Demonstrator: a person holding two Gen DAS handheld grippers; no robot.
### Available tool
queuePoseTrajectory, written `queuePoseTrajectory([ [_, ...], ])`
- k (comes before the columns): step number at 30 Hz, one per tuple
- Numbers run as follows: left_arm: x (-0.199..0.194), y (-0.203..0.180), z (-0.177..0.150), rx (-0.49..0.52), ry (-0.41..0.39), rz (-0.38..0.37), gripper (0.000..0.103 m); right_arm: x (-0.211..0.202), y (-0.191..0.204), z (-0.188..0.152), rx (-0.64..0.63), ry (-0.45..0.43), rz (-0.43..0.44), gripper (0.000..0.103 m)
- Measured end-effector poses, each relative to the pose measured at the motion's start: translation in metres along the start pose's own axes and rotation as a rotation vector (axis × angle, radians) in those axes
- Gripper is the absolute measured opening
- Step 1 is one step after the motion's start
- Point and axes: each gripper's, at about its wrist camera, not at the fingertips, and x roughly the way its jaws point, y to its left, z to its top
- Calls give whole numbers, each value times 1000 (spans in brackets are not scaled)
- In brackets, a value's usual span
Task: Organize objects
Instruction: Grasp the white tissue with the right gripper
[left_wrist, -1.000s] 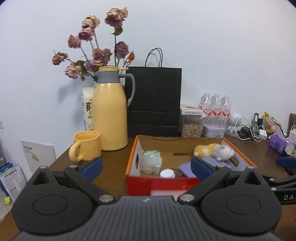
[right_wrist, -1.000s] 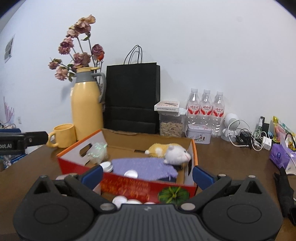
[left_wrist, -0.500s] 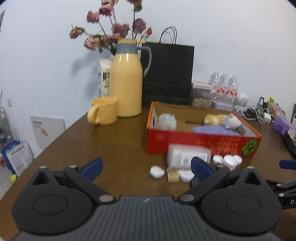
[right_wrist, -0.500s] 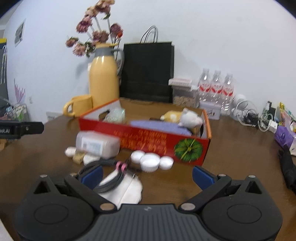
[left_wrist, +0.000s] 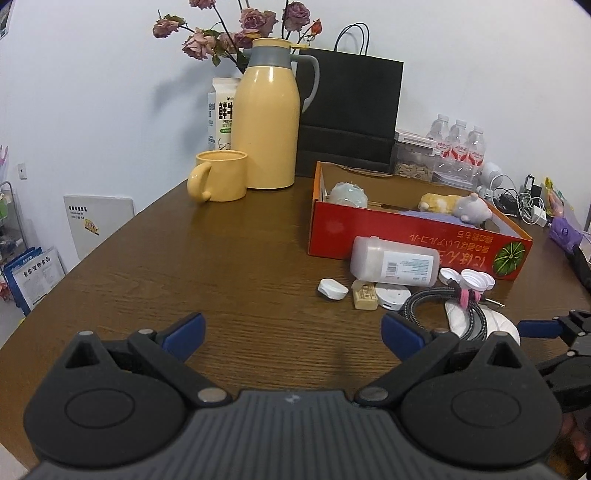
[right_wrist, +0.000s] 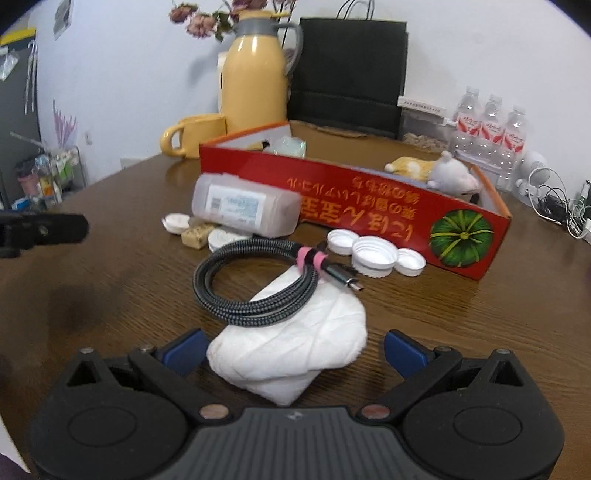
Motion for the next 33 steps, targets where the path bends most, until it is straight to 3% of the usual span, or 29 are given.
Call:
queuePoseTrajectory([
  [6,1,3,-2,-9,10,-4,103,2,-7,0,30,-1,44,95],
  [15,1,1,-4,-4,15,-8,103,-10,-8,-5,-20,-43,74,59],
  [19,1,1,-5,-4,19,-8,103,-18,-10,-10,-47,-70,67,55],
  [33,10,-18,-6,26,39,-40,103,-54,-51,-17,-23,-159,-26,55],
])
